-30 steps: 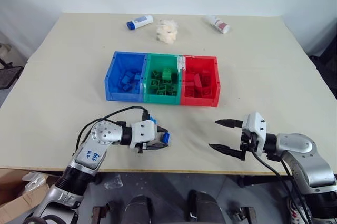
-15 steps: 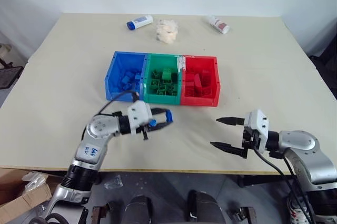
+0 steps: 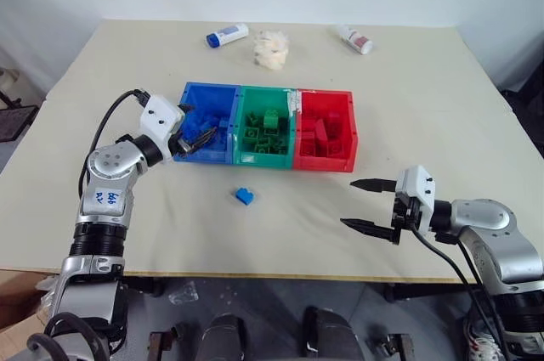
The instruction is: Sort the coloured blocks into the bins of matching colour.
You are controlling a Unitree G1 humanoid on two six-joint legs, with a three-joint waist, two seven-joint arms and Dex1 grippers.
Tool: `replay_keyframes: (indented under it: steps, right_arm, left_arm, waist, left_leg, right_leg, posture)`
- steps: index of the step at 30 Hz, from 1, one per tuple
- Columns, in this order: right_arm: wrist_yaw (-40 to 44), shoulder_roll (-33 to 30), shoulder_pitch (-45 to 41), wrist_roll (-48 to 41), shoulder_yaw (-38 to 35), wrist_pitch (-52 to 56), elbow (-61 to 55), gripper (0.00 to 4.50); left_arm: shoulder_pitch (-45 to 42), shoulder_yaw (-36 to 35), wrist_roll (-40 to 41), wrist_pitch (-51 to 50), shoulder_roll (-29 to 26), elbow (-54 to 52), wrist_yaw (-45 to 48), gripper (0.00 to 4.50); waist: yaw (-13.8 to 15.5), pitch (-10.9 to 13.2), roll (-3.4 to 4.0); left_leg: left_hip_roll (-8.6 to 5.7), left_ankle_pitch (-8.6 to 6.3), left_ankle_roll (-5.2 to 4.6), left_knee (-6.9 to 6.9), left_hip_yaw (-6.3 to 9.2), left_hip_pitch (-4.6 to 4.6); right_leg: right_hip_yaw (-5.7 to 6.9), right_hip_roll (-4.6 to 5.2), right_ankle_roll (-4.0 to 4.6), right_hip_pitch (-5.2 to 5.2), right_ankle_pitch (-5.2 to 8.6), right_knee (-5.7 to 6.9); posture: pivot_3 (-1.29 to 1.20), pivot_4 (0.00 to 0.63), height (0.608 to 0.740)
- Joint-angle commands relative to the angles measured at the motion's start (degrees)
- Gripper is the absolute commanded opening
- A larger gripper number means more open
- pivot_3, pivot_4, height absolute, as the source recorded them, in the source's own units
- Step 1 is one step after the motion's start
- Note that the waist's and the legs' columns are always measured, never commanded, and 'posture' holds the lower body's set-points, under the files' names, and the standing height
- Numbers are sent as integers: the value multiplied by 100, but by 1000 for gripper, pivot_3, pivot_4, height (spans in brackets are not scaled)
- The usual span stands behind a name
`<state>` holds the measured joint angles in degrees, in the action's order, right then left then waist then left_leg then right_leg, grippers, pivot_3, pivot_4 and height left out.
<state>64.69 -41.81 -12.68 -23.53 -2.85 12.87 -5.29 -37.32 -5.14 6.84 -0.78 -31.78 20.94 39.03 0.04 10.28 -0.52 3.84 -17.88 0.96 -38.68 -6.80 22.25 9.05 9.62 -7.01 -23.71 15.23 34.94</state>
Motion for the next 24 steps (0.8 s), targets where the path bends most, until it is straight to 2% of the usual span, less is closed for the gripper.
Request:
replay_keyframes:
  steps: [1, 8, 10, 14, 20, 24]
  right_arm:
    - [55, -19, -40, -173, -150, -8, -132, 4500]
    - [473, -1, -151, -420, -158, -103, 48, 4500]
    - [577, 3, -178, -444, -141, -145, 95, 4500]
    - [701, 13, -311, -416, -47, -99, 239, 4500]
    - [861, 32, -462, -385, 27, -102, 375, 4500]
    - [922, 49, -565, -339, 50, -113, 466, 4500]
  left_arm:
    - [75, -103, 209, 106, -232, -313, 354, 4490]
    - [1424, -417, 1267, -193, -1086, -1427, 2139, 4490]
    - [1730, -536, 1436, -176, -1267, -1574, 2396, 4490]
    - [2982, -1081, 1688, 23, -1727, -1771, 3034, 4490]
    - [3733, -1365, 1879, 16, -1755, -2062, 3136, 4490]
    - [3703, -1138, 1805, -145, -1528, -2408, 2772, 4490]
  waist:
    - [-3, 0, 0]
    - [-64, 0, 0]
    - [-46, 0, 0]
    - [-48, 1, 2]
    - [11, 4, 6]
    - [-5, 4, 7]
  left_leg:
    - [0, 0, 0, -1, 0, 0]
    - [2, -1, 2, 11, -5, -7]
    - [3, -2, 3, 8, -5, -7]
    - [5, -5, 3, 6, -5, -8]
    - [6, -11, -2, -5, -2, -3]
    - [7, -15, 0, -9, -1, -3]
  right_leg:
    - [0, 0, 0, 0, 0, 0]
    - [-5, 0, 0, -3, 0, 2]
    - [-6, 0, 1, -3, 0, 2]
    - [-7, 0, 2, -4, 1, 1]
    - [-5, 0, 4, -4, 2, 3]
    - [-5, 0, 4, -3, 2, 5]
  posture:
    - [0, 150, 740]
    - [0, 150, 740]
    - [0, 150, 740]
    - [0, 150, 740]
    - [0, 150, 740]
    - [0, 150, 740]
